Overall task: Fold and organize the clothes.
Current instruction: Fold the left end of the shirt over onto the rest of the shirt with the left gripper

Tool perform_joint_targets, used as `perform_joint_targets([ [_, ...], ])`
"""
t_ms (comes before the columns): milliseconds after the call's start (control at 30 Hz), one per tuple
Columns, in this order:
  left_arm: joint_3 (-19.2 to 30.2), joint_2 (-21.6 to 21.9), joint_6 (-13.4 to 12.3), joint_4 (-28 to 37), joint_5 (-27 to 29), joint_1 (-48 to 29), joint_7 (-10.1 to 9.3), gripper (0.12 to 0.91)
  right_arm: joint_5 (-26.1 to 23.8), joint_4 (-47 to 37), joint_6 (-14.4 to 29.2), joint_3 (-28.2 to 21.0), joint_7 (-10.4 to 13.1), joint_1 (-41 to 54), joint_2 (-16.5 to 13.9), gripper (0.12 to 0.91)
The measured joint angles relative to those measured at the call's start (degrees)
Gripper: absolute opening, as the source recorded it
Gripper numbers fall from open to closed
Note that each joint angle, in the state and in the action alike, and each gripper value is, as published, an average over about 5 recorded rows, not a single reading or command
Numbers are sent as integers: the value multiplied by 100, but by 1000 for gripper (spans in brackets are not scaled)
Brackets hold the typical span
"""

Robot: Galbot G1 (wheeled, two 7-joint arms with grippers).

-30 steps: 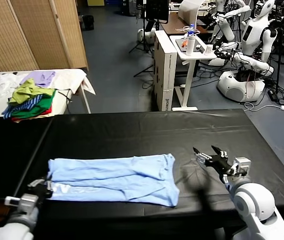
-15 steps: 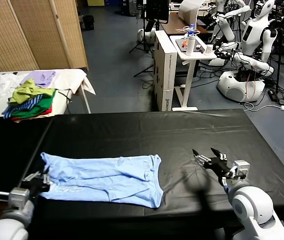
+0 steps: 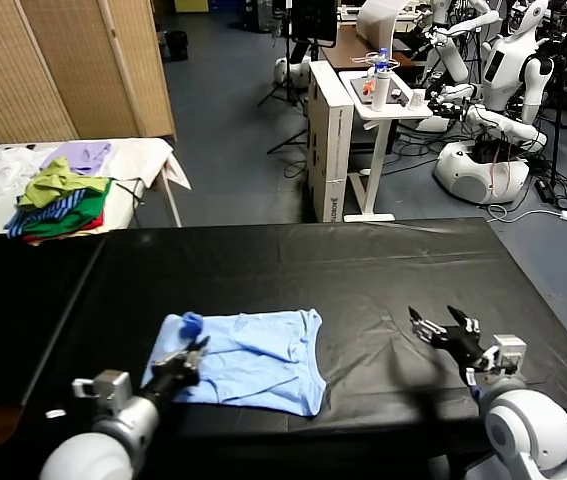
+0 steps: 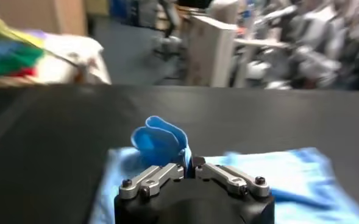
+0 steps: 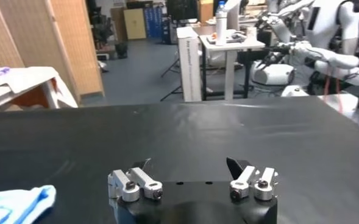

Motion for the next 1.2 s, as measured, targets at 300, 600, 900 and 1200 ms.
perform_joint_targets([
  [300,808,-206,-157,252,-362,-594,114,199,-114,45,6,151,-10,-293,107,907],
  [600,1228,-497,-173,482,-379,-949,113,199,-171,51,-1,120,-8,-316,141,907],
  [900,1369,-746,-172,688,-221,-989,94,199,-191,12,-5,84,-8,-288,151,907],
  [1200,1475,-980,-208,868,38,-882,110,199,-194,-4,-6,25,-25,-262,108,907],
])
